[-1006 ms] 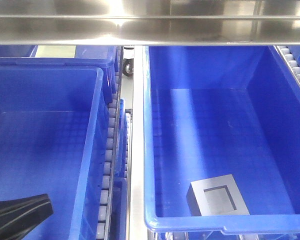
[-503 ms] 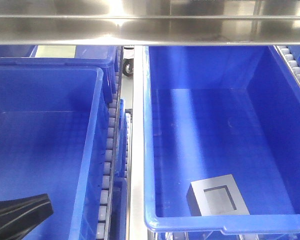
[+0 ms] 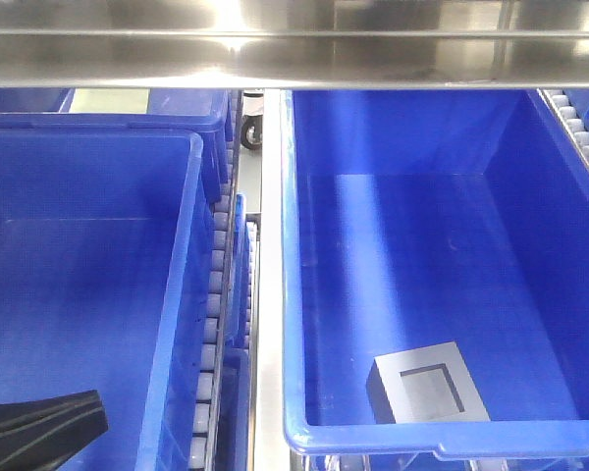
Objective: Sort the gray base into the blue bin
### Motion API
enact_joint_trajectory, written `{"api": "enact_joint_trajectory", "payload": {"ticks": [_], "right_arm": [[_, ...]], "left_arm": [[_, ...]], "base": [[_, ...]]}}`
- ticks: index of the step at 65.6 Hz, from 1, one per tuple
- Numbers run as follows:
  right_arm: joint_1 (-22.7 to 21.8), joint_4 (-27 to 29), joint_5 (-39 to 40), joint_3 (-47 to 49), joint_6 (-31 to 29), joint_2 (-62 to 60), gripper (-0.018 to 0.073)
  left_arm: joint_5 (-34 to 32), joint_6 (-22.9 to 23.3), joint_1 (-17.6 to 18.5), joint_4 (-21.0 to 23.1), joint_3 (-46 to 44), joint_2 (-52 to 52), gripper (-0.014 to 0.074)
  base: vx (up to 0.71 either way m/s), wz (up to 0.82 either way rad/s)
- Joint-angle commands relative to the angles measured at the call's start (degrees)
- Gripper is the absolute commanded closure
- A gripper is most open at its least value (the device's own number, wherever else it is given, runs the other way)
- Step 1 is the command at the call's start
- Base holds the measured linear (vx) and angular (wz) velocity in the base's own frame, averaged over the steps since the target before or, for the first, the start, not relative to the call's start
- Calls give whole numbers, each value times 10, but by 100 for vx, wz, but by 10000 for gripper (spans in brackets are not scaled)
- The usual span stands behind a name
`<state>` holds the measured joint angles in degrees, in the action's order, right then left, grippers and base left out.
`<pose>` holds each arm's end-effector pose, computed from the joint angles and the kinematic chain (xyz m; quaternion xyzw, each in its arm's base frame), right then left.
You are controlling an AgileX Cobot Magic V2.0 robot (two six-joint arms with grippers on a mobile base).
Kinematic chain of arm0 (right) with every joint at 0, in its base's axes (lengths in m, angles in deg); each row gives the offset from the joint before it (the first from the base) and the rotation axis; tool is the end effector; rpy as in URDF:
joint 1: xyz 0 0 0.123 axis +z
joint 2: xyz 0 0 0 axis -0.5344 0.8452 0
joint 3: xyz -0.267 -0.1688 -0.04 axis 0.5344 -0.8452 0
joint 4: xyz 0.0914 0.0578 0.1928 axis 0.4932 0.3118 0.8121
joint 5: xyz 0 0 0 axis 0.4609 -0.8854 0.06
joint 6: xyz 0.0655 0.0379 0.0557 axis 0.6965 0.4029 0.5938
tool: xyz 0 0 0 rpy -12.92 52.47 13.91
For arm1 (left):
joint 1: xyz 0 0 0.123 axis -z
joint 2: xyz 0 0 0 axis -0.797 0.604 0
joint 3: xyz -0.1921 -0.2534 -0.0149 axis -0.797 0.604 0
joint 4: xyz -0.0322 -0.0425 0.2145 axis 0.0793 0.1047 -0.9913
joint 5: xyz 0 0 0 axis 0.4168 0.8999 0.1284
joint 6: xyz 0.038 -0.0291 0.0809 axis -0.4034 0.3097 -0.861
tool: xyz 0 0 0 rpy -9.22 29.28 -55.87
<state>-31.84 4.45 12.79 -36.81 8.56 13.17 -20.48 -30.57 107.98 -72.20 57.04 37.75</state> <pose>-0.0055 -0.0002 0.1957 0.0081 0.7122 0.0121 0.7018 0.0276 -0.0425 0.3279 0.3224 0.6828 -0.3369 0.5624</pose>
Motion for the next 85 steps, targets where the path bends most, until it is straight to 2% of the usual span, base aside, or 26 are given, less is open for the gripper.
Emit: {"api": "enact_joint_trajectory", "payload": {"ticks": [1,7,13,22,29,33,42,49,58,61,85], "right_arm": [[-2,-4,42,-1,-4,-4,564],[-2,-4,42,-1,-4,-4,564],[-2,-4,42,-1,-4,-4,564],[-2,-4,42,-1,-4,-4,564],[-2,-4,42,-1,-4,-4,564],[-2,-4,42,-1,-4,-4,564],[-2,-4,42,-1,-4,-4,564],[-2,-4,42,-1,-4,-4,564],[-2,-4,42,-1,-4,-4,564],[-2,-4,42,-1,-4,-4,564],[-2,-4,42,-1,-4,-4,564]], "left_arm": [[-48,0,-17,-8,-6,-16,603],[-54,0,-71,-8,19,-55,603],[-54,0,-143,-7,52,-111,602],[-51,-29,-274,-7,106,-196,602],[-51,-57,-389,-7,147,-258,602],[-51,-66,-441,-7,168,-291,602],[-52,-65,-523,-8,208,-296,602],[-62,-65,-542,-8,237,-296,602],[-92,-62,-543,-17,283,-296,602],[-68,-62,-543,-17,281,-296,602],[-73,-64,-543,-17,281,-296,602]], "base": [[0,0],[0,0],[0,0],[0,0],[0,0],[0,0],[0,0],[0,0],[0,0],[0,0],[0,0]]}}
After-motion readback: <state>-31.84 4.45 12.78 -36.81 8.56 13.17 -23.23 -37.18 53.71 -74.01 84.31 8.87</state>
